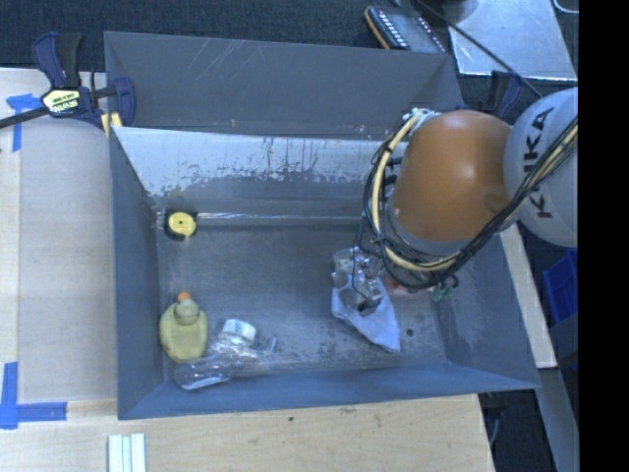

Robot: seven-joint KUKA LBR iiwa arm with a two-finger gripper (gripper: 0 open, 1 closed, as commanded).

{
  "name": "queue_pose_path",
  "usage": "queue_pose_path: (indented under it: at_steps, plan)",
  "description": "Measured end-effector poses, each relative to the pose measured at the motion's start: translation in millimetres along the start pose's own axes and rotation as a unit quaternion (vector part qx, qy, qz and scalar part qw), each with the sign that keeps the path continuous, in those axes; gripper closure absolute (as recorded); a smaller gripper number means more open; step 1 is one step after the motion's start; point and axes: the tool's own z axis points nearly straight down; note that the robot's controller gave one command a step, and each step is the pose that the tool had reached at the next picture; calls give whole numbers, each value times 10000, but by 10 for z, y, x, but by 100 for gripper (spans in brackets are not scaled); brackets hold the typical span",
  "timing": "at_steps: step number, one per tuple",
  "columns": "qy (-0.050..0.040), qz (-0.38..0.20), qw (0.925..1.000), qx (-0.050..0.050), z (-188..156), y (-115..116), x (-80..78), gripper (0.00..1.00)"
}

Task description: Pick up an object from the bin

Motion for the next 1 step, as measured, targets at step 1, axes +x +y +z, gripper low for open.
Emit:
queue_pose_path:
  at_steps: [1]
  plan:
    - [-49,-84,10000,5,-500,258,-210,100]
